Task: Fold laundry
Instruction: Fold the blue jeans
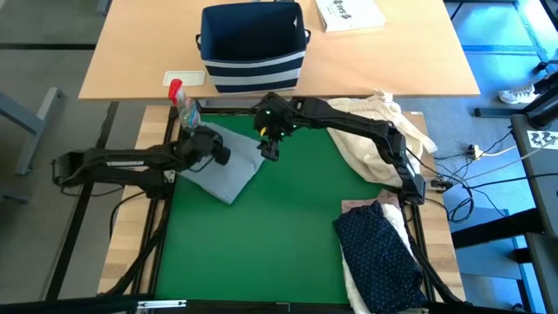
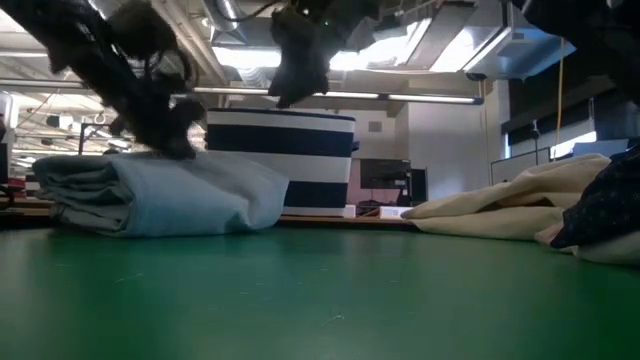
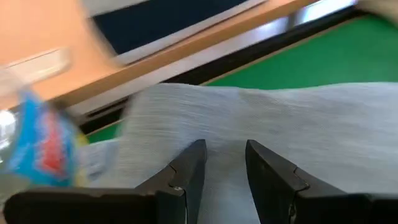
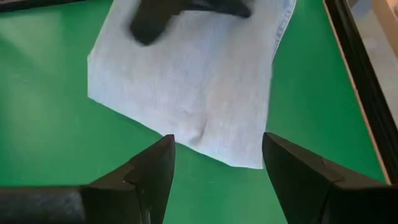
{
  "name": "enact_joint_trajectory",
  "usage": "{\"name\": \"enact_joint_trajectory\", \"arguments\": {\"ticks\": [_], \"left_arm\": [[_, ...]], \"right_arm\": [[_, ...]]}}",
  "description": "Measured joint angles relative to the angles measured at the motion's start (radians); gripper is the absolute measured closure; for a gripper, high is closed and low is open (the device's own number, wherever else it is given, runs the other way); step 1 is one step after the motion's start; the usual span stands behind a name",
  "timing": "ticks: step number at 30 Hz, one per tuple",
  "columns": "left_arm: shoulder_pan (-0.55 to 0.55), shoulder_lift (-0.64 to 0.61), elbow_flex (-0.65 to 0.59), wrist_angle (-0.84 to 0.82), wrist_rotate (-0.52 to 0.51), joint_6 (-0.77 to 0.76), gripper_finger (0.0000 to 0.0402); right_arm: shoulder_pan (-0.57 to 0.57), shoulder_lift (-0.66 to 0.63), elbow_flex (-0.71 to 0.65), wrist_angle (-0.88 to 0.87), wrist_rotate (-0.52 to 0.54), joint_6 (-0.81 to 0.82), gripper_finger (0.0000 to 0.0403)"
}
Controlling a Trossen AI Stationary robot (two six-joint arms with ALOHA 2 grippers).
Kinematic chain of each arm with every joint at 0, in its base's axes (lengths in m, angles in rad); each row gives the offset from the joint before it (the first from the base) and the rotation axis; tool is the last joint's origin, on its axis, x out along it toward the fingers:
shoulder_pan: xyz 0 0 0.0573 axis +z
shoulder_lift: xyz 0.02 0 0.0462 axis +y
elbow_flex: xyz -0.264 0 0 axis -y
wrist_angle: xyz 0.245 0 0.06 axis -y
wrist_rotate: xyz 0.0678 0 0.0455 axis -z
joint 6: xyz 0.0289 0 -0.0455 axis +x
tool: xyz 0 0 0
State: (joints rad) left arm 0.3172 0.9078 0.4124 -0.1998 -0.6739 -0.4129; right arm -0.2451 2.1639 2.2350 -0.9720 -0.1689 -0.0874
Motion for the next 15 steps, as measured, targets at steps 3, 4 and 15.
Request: {"name": "enact_joint_trajectory", "arguments": {"ticks": [3, 4, 15], "left_arm": [[0.112, 0.053, -0.032, 0.078, -0.024, 0.005, 0.029], [0.143, 0.068, -0.046, 0.122, -0.027, 0.005, 0.029], [0.278, 0.326, -0.224, 0.471, 0.111, -0.053, 0.029]], "right_arm": [[0.0, -0.002, -0.034, 0.012, -0.014, -0.024, 0.0164], [0.002, -0.002, -0.045, 0.011, -0.024, -0.027, 0.0164], [0.004, -0.002, -0.08, -0.046, -0.125, -0.049, 0.0164]]}}
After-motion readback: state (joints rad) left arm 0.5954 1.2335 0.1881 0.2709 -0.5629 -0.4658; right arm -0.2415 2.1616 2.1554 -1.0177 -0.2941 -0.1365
